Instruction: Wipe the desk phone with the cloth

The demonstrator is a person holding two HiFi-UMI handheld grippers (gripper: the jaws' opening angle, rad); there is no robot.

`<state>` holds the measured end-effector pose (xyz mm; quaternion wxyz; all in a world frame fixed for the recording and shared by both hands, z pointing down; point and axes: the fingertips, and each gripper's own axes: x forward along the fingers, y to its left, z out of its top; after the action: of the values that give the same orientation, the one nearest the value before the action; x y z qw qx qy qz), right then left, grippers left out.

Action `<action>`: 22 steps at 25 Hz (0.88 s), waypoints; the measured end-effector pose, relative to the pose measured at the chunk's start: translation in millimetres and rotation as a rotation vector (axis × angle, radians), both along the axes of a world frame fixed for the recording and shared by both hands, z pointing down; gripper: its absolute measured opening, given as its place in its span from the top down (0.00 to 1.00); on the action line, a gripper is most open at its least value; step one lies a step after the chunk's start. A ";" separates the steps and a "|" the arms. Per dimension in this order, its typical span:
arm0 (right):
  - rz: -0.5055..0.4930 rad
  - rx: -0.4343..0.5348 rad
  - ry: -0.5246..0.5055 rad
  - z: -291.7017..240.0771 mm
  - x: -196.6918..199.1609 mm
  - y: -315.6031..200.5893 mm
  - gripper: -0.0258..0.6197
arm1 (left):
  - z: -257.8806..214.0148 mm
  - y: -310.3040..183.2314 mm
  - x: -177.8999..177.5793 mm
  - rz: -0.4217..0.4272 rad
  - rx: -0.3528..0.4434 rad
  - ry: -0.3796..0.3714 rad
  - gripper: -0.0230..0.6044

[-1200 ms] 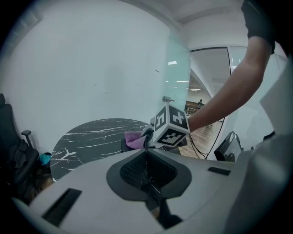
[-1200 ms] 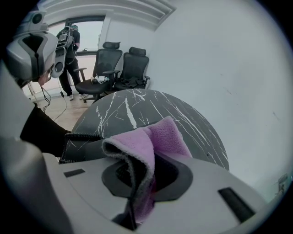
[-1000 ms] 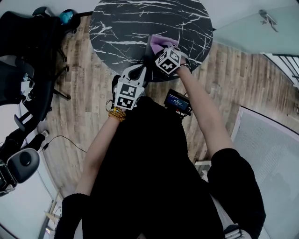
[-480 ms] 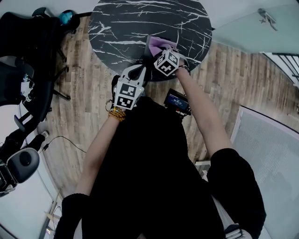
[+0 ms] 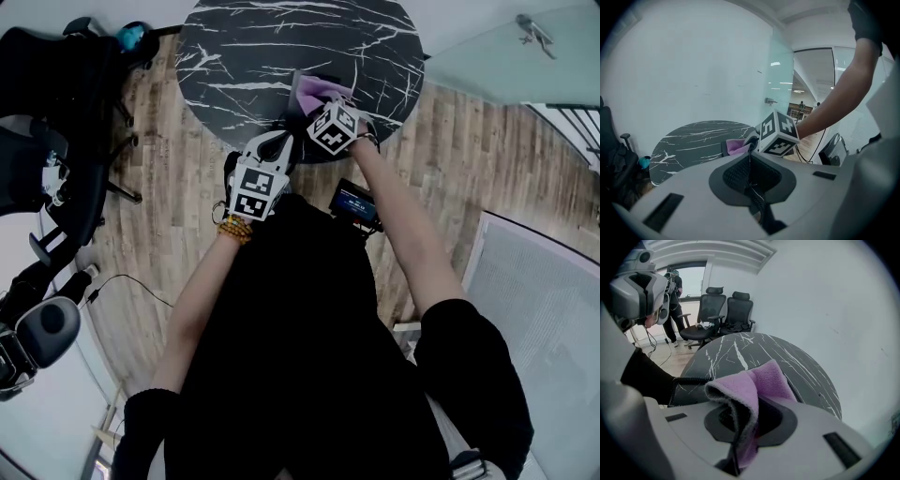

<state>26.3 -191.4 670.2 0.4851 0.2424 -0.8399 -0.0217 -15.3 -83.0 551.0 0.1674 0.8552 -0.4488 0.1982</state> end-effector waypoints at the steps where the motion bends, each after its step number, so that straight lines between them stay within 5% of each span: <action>1: 0.000 0.001 -0.001 0.0 -0.1 0.5 0.87 | 0.3 0.0 0.1 0.000 -0.001 0.000 0.93; 22: 0.030 -0.014 -0.017 3.6 -1.5 7.8 0.87 | 5.8 1.2 -2.2 -0.007 -0.009 0.008 0.93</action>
<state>24.7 -183.6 673.8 0.4799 0.2516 -0.8405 -0.0064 -17.4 -81.8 556.9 0.1738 0.8536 -0.4504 0.1960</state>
